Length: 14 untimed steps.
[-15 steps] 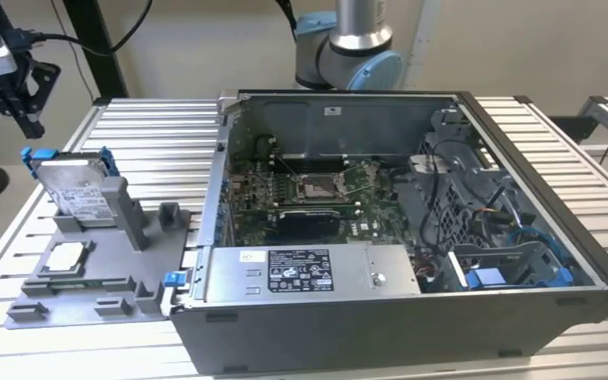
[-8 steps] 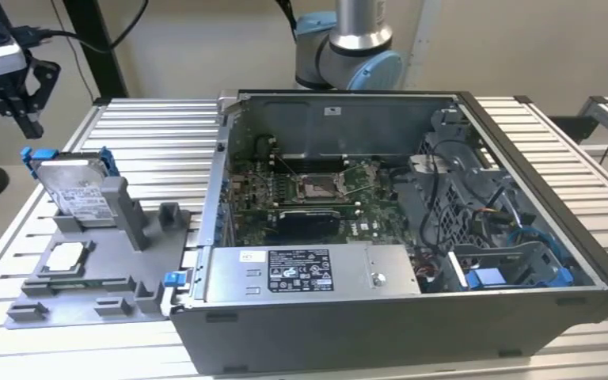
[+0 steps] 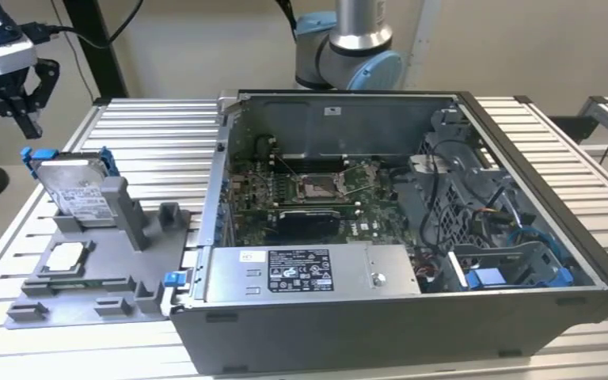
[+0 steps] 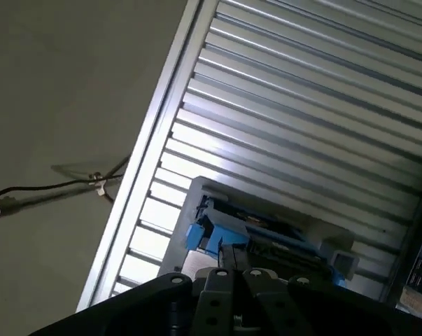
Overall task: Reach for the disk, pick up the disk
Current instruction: 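Pick up the disk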
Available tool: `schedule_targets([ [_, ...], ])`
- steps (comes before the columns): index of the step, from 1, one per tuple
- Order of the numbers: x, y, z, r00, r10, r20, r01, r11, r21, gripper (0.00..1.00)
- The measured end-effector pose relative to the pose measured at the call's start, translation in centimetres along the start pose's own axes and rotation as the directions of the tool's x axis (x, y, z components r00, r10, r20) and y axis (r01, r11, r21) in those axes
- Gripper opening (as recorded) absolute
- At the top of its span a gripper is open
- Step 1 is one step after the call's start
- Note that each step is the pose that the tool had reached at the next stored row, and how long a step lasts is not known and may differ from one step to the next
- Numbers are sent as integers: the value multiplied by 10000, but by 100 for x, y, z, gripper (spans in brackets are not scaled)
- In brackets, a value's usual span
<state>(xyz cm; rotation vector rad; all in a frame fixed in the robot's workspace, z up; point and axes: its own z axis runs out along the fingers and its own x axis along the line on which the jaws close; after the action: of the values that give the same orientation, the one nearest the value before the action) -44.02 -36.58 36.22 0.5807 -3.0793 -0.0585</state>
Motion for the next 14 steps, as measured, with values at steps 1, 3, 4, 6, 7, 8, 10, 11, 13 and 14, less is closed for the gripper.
schedule_targets([
  [1,0,0,0,9998,-185,-7,185,9998,0,0],
  [3,0,0,0,9985,-550,-21,550,9985,0,0],
  [4,0,0,0,9974,-723,-28,723,9974,-1,0],
  [6,0,0,0,9941,-1081,-41,1081,9941,-2,0],
  [7,0,0,0,9918,-1276,-49,1276,9918,-3,0],
  [8,0,0,0,9894,-1450,-56,1450,9894,-4,0],
  [10,0,0,0,9833,-1820,-70,1820,9833,-6,0],
  [11,0,0,0,9798,-1996,-77,1996,9799,-7,0],
  [13,0,0,0,9720,-2347,-90,2347,9721,-10,0],
  [14,0,0,0,9628,-2701,-103,2701,9628,-14,0],
])
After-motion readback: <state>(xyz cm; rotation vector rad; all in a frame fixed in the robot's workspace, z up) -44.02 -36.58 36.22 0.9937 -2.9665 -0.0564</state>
